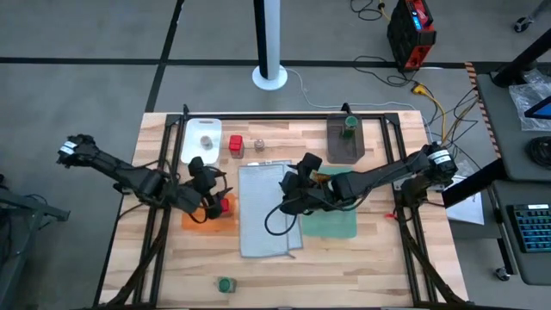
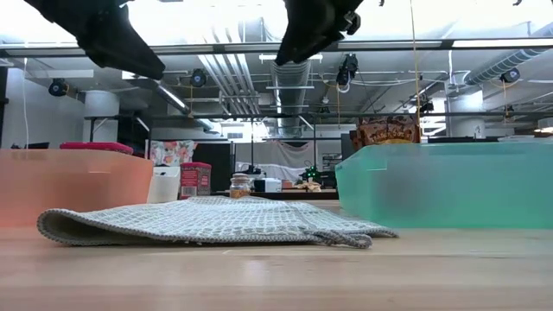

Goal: Sort spices by type
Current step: Put the green seasoning bottle into the black bin

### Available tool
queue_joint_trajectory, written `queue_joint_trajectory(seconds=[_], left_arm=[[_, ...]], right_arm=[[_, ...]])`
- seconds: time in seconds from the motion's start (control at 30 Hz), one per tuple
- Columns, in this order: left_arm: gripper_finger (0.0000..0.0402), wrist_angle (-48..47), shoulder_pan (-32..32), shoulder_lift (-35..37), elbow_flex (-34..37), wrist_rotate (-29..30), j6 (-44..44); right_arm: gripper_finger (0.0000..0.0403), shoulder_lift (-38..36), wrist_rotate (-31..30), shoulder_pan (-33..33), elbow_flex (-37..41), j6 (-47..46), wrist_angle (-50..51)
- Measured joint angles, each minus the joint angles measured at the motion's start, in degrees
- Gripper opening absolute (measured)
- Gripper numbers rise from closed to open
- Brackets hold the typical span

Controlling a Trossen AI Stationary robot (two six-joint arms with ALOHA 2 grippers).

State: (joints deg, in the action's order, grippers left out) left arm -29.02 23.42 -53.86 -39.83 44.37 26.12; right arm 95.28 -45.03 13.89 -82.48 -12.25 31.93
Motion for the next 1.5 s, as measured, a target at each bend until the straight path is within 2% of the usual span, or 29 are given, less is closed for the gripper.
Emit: queue_joint_trajectory(seconds=[0.1,0.27,0.43,0.53,0.6,0.8,0.9,1.03,1.17,1.37,1.5], left_arm=[[0.0228,0.4,0.0,-1.2,-0.5,0.3,0.1],[0.0228,2.1,0.0,-3.2,-0.5,0.3,0.1],[0.0228,2.2,0.0,-5.0,-0.6,1.6,-1.4],[0.0228,1.9,0.1,-5.3,-1.4,0.2,-1.7],[0.0228,1.5,0.5,-5.0,-2.3,-4.7,-1.8],[0.0228,-2.4,4.9,-4.9,-5.9,-30.0,-1.1],[0.0228,-3.0,8.8,-5.5,-8.8,-34.8,1.8],[0.0228,-6.5,15.3,-7.3,-12.5,-32.7,8.5],[0.0228,-6.4,22.6,-10.7,-13.8,-27.6,13.4],[0.0228,4.2,30.5,-20.4,-14.2,-24.8,16.5],[0.0223,1.7,32.6,-27.8,-19.3,-22.7,18.9]], right_arm=[[0.0276,0.0,0.1,0.8,0.0,0.1,2.6],[0.027,0.0,0.6,2.8,0.0,-5.5,7.3],[0.026,0.4,0.5,2.8,0.1,-7.2,6.0],[0.0257,1.1,1.1,2.3,0.2,-4.9,3.2],[0.0254,1.1,3.0,2.3,0.0,-3.0,2.1],[0.0247,1.0,4.9,2.8,-1.0,-1.7,1.8],[0.0247,1.0,4.9,2.7,-1.0,-1.2,1.8],[0.0254,1.1,4.9,2.7,-1.0,-0.6,1.8],[0.0261,1.2,4.9,2.7,-1.0,-0.1,1.8],[0.0269,1.2,6.7,2.7,-1.0,0.1,1.9],[0.0272,1.2,7.8,2.7,-1.0,0.3,1.9]])
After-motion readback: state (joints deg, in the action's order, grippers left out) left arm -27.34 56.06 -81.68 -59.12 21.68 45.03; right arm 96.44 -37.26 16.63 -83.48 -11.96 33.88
